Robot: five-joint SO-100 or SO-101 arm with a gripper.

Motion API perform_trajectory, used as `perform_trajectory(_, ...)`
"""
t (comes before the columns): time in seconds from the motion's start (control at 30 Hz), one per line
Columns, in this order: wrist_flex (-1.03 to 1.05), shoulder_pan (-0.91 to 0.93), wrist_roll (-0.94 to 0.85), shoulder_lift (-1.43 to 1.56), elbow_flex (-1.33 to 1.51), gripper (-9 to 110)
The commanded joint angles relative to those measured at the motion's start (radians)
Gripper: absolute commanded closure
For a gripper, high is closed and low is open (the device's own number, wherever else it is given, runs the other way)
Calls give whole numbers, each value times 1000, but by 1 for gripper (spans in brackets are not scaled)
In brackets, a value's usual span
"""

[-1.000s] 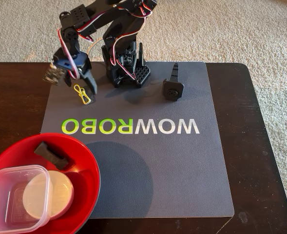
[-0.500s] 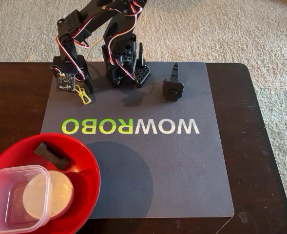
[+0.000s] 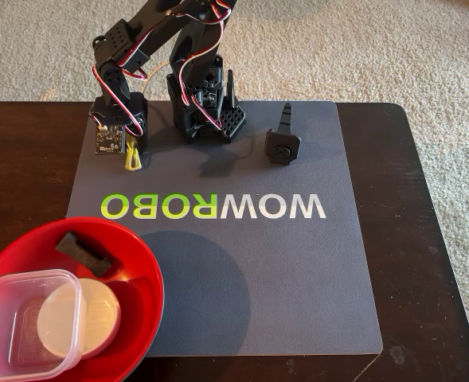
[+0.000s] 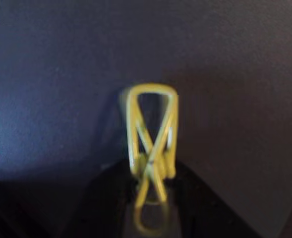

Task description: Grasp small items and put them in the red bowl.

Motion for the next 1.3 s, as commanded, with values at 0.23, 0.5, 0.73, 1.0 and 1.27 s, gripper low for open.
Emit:
perform_trajectory(0.23, -58, -175, -336, 67, -78, 101)
perform_trajectory(0.5, 235, -451, -804, 391, -137, 101)
perform_trajectory(0.73, 331, -672, -1123, 543, -232, 101)
perform_trajectory(1.0, 535, -788, -1575, -71, -1000, 101)
perform_trajectory(1.27, 597, -839, -1804, -509, -1565, 101)
